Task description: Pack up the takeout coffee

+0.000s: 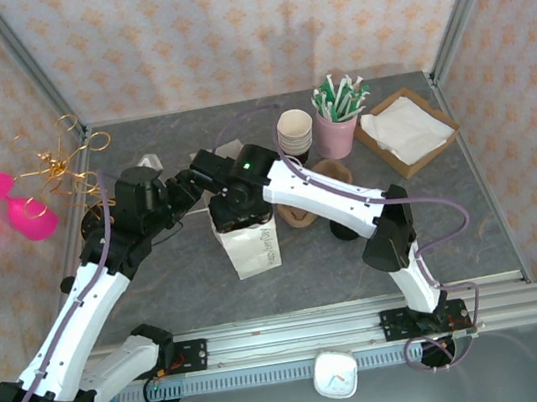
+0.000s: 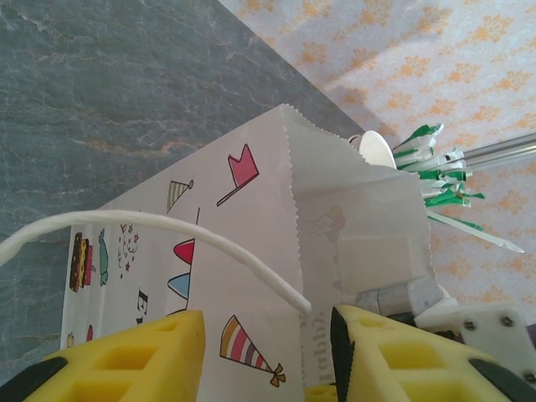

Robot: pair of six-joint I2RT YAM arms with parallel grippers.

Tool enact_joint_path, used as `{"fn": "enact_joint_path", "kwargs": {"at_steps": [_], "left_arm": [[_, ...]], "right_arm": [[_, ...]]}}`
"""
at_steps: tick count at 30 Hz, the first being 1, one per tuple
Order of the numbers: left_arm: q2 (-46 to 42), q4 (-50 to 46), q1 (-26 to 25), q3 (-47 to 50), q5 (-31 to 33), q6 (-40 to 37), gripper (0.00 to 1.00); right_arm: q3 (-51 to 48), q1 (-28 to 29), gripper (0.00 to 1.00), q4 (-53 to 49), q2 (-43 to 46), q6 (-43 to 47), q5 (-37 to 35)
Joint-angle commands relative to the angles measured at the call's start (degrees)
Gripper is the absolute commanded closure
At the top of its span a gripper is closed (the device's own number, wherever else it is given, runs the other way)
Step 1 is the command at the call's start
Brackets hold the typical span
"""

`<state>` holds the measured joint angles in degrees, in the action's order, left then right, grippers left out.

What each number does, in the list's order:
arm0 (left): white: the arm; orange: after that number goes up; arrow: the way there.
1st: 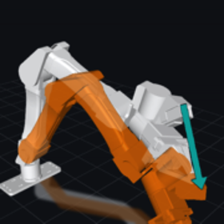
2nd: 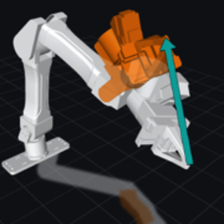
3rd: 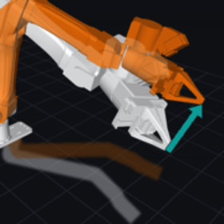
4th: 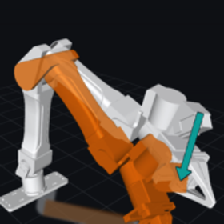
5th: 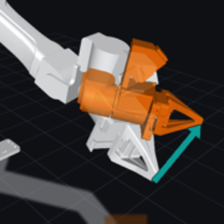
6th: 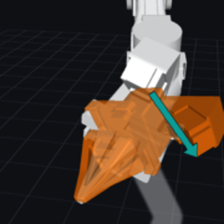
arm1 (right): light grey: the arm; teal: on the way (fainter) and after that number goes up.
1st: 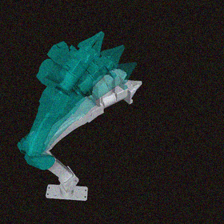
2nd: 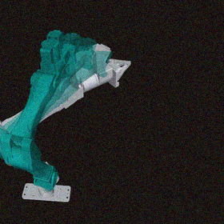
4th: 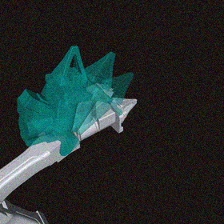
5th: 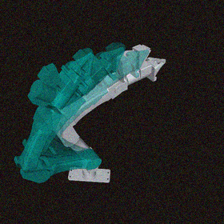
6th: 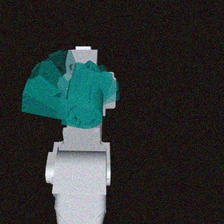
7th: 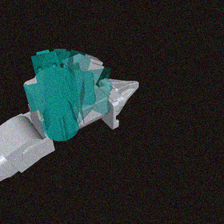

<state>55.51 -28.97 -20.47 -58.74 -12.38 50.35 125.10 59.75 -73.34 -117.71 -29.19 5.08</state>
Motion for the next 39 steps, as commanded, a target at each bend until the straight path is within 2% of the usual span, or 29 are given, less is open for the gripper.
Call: {"fn": "enact_joint_path", "kwargs": {"at_steps": [1,8,25,39], "left_arm": [[-0.7,-1.7,0.5,-2.1,1.5,-1.7,0.52],[-0.6,-2.7,0.6,-3.5,1.8,-2.5,0.47],[-1.1,-4.4,0.8,-6.3,2.3,-3.4,0.46],[-0.4,-8.3,0.9,-14.4,5.0,-10.9,0.45]], "right_arm": [[2.7,0.4,0.35,-1.6,1.4,-0.8,-1.9],[4.3,0.4,0.37,-1.6,2.5,-0.9,-2.4],[8.2,0.3,0.49,-1.6,5.8,-1.1,-3.2],[13.7,-3.5,0.53,1.1,11.4,0.2,-3.6]]}}
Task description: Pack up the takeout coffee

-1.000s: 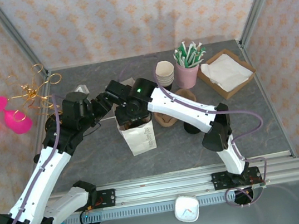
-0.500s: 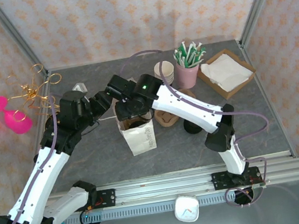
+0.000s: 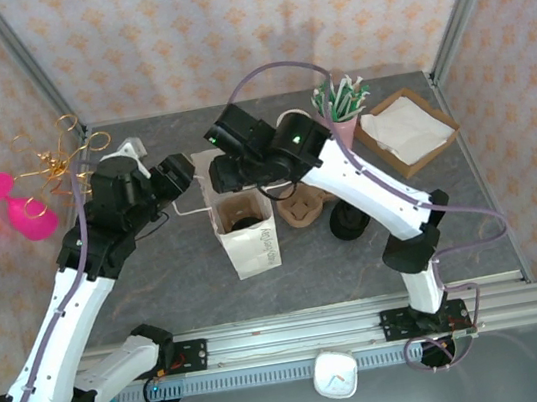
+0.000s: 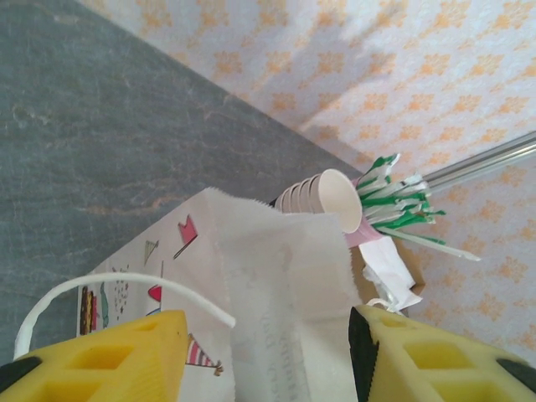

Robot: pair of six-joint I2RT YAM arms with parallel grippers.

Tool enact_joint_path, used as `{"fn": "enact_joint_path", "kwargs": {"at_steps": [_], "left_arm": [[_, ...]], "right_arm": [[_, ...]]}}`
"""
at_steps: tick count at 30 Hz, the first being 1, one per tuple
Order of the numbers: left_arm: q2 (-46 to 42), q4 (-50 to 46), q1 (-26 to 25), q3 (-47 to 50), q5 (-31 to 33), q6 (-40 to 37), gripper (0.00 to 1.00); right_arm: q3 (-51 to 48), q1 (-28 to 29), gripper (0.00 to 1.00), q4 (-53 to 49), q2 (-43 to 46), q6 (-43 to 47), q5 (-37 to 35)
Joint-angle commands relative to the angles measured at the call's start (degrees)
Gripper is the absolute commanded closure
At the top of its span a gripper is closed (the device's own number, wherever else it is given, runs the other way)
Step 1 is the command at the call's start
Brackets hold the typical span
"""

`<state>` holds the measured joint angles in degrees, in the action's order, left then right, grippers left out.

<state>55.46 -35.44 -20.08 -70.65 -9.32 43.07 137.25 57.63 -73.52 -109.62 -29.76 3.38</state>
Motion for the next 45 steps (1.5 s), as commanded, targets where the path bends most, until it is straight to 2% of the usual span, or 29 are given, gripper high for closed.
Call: {"fn": "enact_joint_path", "kwargs": {"at_steps": [1,5,9,15,21,24,27,30,34,42,45], "left_arm": [[-0.2,-1.9,0.5,-3.2,2.1,-4.7,0.45],[0.3,-2.3,0.5,-4.9,3.2,-7.0,0.44],[1.3,-0.3,0.2,-6.1,0.8,-9.1,0.42],[4.6,0.6,-3.9,-10.0,1.6,-13.5,0.39],[8.5,3.2,-8.8,-12.2,2.8,-15.9,0.38],[10.1,5.3,-10.1,-12.5,2.3,-16.9,0.38],[11.8,6.4,-10.5,-13.0,1.6,-17.4,0.37],[12.9,7.2,-10.7,-13.1,1.7,-17.9,0.37],[13.6,8.0,-10.7,-13.0,1.9,-18.6,0.36],[14.0,8.9,-10.7,-12.2,1.8,-18.7,0.35],[14.0,9.0,-10.7,-11.8,1.7,-18.7,0.34]], "right_arm": [[1.1,-2.0,0.53,2.3,4.2,0.9,-1.3],[-3.2,-4.9,0.53,7.1,9.2,1.1,-0.2],[-10.1,-9.1,0.53,11.7,14.5,1.3,-0.3],[-20.1,-21.4,0.51,17.4,20.8,2.3,1.7],[-26.4,-32.2,0.5,17.5,21.1,4.9,-3.2],[-30.1,-37.0,0.49,19.2,20.8,6.0,-3.0],[-32.7,-39.7,0.4,21.2,20.2,7.3,-3.1],[-35.3,-44.3,0.4,23.2,19.1,7.0,0.9],[-37.6,-45.1,0.42,26.8,17.9,7.0,3.5],[-37.5,-46.2,0.58,28.6,14.9,6.9,4.8],[-36.7,-46.2,0.67,27.4,14.1,7.2,3.7]]}}
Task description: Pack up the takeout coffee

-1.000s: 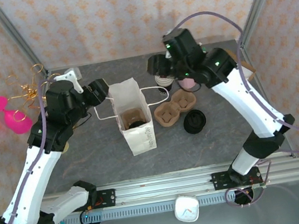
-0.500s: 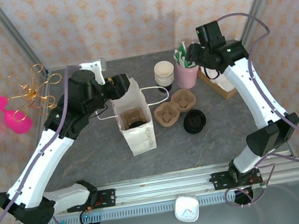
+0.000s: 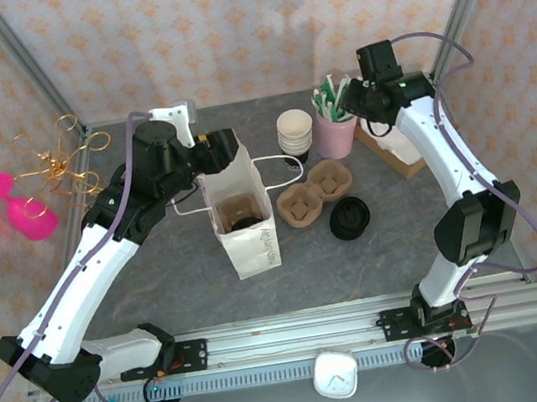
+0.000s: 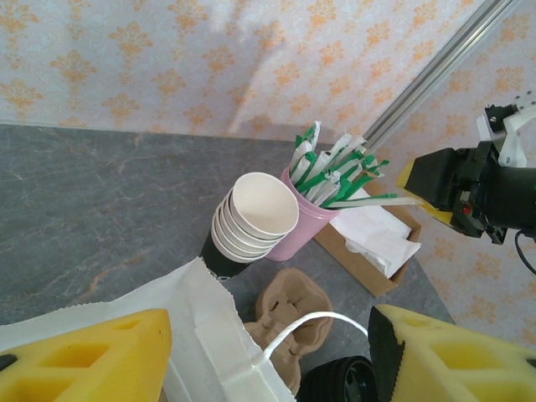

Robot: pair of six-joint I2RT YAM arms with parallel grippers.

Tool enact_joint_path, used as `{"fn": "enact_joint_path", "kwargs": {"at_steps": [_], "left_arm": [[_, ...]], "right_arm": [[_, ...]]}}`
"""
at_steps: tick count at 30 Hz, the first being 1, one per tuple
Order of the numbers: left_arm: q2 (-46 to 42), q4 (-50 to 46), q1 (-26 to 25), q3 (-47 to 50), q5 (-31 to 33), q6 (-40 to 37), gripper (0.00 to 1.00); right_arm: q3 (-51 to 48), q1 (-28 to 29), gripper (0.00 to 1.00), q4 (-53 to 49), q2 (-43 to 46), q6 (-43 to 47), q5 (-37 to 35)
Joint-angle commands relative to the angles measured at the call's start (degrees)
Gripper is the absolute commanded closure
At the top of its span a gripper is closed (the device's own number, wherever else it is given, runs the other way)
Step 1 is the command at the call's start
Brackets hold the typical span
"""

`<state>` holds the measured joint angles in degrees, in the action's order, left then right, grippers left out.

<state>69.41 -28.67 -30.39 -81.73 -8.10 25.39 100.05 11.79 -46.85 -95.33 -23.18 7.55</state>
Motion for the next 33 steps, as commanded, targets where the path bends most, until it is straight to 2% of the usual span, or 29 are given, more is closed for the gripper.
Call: {"fn": "enact_joint_path", "kwargs": {"at_steps": [1,8,9,28,33], "left_arm": [[-0.1,2.2,-0.4,-0.7,0.6,-1.0,0.34],[-0.6,2.6,-0.3,-0.4,1.1,-1.1,0.34],[-0.6,2.5,-0.3,-0.5,1.0,-1.2,0.33],[-4.8,0.5,-0.3,-0.5,4.6,-1.6,0.31],[-6.9,-0.3,-0.3,0.7,6.3,-1.7,0.31]], "right_arm": [[0.5,-0.4,0.71,0.6,-0.2,0.8,-0.6],[0.8,-0.4,0.97,-0.1,1.2,1.4,-1.9],[0.8,-0.4,0.98,0.1,1.6,1.5,-1.9],[9.9,-0.3,1.0,-6.1,12.9,2.7,1.2],[9.0,0.0,1.0,-3.5,18.4,3.3,6.2]]}}
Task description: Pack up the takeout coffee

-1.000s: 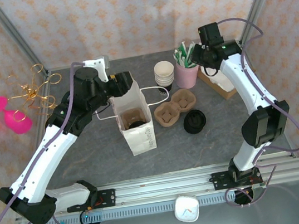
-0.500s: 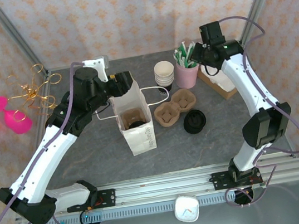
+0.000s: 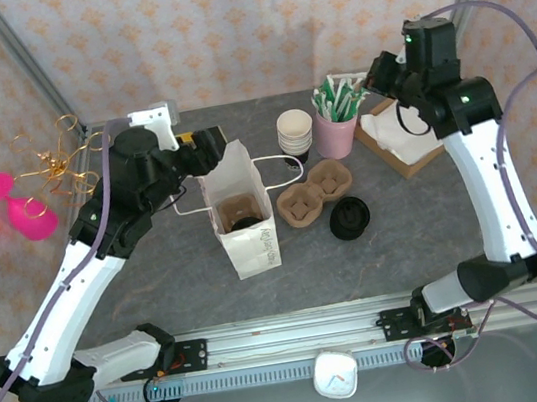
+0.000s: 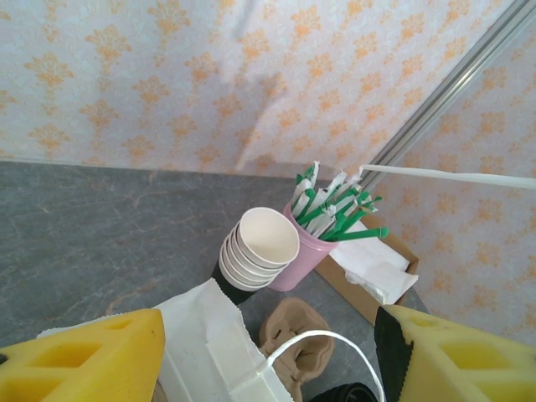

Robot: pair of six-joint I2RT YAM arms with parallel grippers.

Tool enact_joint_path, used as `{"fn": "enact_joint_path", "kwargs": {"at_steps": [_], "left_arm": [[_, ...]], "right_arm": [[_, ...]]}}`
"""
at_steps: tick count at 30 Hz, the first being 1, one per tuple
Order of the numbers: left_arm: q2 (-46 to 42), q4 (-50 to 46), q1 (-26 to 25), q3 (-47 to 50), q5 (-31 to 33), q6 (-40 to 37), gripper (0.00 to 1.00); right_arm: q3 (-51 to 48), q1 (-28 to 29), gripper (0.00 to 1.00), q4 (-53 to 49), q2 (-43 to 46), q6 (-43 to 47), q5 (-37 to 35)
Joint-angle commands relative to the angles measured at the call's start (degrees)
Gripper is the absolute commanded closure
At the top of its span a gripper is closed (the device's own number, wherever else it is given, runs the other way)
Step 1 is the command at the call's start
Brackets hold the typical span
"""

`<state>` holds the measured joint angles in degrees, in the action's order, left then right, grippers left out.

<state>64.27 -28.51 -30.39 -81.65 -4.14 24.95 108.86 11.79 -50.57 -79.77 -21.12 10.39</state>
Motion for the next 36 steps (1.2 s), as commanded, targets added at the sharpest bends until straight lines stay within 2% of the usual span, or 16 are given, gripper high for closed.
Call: {"fn": "enact_joint_path", "kwargs": {"at_steps": [1,4,10,16,26,32,36], "left_arm": [[-2.2,-0.6,-0.3,0.9,2.8,-1.2,0.31],[-3.6,-1.5,-0.3,1.4,4.7,-1.0,0.3],[-7.4,-3.7,-0.3,3.9,8.2,0.6,0.3],[-13.2,-5.9,-0.3,8.6,12.6,4.1,0.3],[-17.9,-9.5,-0.3,13.0,14.8,7.5,0.29],[-18.7,-8.9,-0.3,15.5,14.2,8.2,0.29],[-18.4,-7.3,-0.3,16.2,12.7,8.2,0.29]], "right_arm": [[-0.3,0.2,1.0,1.0,3.7,1.2,4.7],[-1.0,1.9,1.0,2.6,5.7,1.3,8.3],[-1.6,8.8,1.0,4.5,6.0,2.1,12.4],[-0.1,19.9,1.0,3.4,3.3,4.4,12.4],[1.3,32.0,1.0,-3.2,-1.3,6.6,6.1],[0.2,34.7,1.0,-7.0,-2.6,7.2,1.5],[2.3,35.8,1.0,-7.1,-6.4,7.9,1.4]]}}
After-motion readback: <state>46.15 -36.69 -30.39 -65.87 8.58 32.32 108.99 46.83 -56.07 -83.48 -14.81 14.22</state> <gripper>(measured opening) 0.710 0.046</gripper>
